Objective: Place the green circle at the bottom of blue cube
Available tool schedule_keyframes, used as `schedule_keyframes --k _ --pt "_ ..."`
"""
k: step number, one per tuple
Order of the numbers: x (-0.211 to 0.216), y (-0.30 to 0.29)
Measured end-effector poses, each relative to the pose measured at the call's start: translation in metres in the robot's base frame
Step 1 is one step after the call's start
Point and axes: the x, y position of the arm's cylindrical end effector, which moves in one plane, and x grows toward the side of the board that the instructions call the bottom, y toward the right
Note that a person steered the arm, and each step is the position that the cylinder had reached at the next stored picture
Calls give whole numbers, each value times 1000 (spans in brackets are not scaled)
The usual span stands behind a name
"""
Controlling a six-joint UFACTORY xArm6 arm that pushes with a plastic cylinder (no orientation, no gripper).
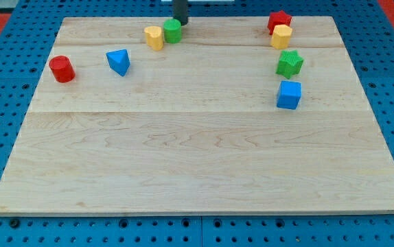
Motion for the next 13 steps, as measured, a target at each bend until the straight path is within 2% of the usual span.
schedule_keyframes --k 2,4,5,6,7,8,10,13 --pt "76 -33" --pt "153 -30" --pt "183 -3" --pt "207 57" --pt "230 82" --pt "258 79" --pt "279 147" --pt "302 141"
